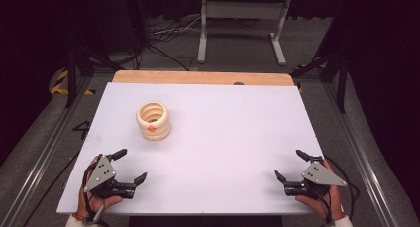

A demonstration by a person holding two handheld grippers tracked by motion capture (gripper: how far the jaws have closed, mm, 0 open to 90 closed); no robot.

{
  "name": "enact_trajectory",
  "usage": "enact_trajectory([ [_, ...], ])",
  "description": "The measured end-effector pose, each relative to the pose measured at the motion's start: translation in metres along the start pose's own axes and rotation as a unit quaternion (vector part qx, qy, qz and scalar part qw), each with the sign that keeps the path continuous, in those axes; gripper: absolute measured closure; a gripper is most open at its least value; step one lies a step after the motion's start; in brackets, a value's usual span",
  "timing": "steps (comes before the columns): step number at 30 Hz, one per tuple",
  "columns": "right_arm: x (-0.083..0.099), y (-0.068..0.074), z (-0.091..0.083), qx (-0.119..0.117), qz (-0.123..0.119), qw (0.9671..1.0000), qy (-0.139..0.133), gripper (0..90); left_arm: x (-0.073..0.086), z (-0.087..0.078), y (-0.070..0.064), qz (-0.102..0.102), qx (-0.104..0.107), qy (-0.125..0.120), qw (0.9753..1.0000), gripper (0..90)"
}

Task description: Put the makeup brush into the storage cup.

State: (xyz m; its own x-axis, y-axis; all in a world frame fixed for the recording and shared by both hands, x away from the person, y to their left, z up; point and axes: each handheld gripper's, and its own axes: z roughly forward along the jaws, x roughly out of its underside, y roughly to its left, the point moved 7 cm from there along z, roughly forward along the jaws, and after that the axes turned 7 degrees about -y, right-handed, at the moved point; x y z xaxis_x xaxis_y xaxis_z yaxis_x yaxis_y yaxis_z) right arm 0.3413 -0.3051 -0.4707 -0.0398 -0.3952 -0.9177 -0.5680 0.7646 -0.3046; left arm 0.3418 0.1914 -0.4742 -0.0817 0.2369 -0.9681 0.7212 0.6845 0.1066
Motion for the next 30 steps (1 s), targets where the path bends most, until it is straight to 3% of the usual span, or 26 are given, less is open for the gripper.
enact_trajectory([
  [11, -0.002, -0.0041, -0.0036, 0.003, 0.003, 0.9999, -0.012, 5.6, -0.0018, -0.0046, 0.0013, -0.007, -0.004, -0.005, 1.0, 3.1],
  [30, -0.0093, -0.0035, -0.0066, 0.01, 0.002, 0.9996, -0.028, 5.7, -0.0004, -0.0036, -0.0007, 0.003, -0.003, 0.002, 1.0, 3.1],
])
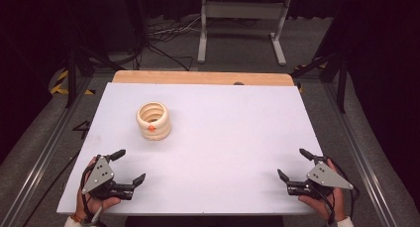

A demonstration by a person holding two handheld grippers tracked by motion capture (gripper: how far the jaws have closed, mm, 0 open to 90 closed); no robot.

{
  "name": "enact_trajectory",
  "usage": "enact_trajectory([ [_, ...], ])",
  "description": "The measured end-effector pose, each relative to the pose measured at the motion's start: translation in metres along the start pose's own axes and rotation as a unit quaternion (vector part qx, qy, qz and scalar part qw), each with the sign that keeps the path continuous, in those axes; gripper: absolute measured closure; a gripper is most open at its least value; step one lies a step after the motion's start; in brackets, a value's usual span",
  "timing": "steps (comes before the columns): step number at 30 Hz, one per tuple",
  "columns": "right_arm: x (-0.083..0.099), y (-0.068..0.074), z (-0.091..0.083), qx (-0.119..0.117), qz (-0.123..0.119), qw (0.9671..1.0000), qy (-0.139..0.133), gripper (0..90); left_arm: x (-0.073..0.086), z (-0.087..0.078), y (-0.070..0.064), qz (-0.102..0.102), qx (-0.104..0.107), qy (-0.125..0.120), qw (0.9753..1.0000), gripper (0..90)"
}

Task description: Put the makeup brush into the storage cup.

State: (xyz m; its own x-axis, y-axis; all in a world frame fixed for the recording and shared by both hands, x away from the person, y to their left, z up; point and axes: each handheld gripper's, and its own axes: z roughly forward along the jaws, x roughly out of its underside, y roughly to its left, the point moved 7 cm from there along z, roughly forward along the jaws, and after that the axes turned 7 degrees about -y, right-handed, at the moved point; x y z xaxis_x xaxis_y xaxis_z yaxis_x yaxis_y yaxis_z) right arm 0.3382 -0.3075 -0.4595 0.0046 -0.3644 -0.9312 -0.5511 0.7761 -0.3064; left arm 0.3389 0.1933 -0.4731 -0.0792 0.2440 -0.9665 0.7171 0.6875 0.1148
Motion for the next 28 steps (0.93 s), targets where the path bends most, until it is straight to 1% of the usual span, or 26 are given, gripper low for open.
enact_trajectory([
  [8, -0.0012, -0.0004, 0.0011, 0.002, -0.002, 1.0, -0.002, 5.9, 0.0021, 0.0009, 0.0001, -0.001, -0.003, 0.007, 1.0, 3.1],
  [10, -0.0018, 0.0, 0.0023, 0.0, -0.003, 1.0, -0.003, 5.9, 0.002, 0.0007, 0.0001, -0.004, -0.003, 0.004, 1.0, 3.1],
  [12, -0.0022, 0.0012, 0.0034, -0.001, -0.004, 1.0, -0.003, 5.9, 0.0015, 0.0003, 0.0013, -0.002, -0.008, 0.004, 1.0, 3.1],
  [14, -0.0021, 0.0022, 0.0038, -0.003, -0.004, 1.0, -0.003, 5.9, 0.0008, 0.0001, 0.002, -0.003, -0.008, 0.004, 1.0, 3.1],
  [16, -0.0012, 0.0031, 0.0035, -0.005, -0.007, 1.0, -0.001, 5.9, -0.0001, 0.0017, 0.0032, -0.004, -0.011, 0.001, 0.9999, 3.1],
  [18, -0.0005, 0.0028, 0.0016, -0.004, -0.008, 1.0, -0.001, 5.9, 0.0, 0.0039, 0.0039, -0.002, -0.01, 0.004, 0.9999, 3.2],
  [22, -0.0013, -0.0003, 0.0, 0.002, -0.001, 1.0, -0.005, 6.2, 0.0015, 0.0061, 0.0029, -0.002, -0.008, 0.01, 0.9999, 3.2],
  [28, -0.0019, 0.0007, 0.002, 0.0, -0.001, 1.0, -0.005, 6.2, 0.0025, 0.0031, 0.004, -0.008, -0.012, 0.009, 0.9999, 3.2],
])
